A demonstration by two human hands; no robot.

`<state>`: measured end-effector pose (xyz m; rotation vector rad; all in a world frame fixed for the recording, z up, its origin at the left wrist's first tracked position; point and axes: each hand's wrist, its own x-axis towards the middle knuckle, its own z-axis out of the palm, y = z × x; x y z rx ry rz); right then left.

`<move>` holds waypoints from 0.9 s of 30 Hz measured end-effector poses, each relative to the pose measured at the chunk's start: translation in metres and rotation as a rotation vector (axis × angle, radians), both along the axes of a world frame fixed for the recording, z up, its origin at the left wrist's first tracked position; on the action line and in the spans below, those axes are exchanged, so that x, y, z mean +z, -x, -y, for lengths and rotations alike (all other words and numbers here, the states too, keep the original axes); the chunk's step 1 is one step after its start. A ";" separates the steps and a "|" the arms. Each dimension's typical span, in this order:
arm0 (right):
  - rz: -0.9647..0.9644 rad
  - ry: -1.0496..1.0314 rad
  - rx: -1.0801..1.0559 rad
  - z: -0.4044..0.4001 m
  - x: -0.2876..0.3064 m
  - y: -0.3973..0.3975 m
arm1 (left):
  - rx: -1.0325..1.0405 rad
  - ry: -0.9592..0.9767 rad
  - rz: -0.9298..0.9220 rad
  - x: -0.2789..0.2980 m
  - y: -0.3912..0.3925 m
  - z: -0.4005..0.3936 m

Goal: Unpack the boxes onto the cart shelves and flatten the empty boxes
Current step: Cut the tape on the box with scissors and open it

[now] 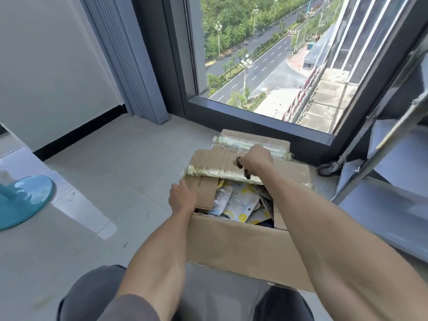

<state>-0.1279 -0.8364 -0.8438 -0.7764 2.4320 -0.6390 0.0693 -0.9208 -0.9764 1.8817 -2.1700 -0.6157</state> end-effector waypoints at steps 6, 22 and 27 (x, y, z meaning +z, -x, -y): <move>-0.140 0.152 -0.239 -0.019 -0.029 0.035 | -0.261 0.061 0.002 0.001 0.053 -0.013; -0.279 0.019 -0.193 0.171 -0.180 0.156 | -0.165 0.158 0.192 -0.050 0.199 0.150; -0.162 -0.099 -0.356 0.200 -0.201 0.183 | -0.084 0.271 0.300 -0.071 0.215 0.150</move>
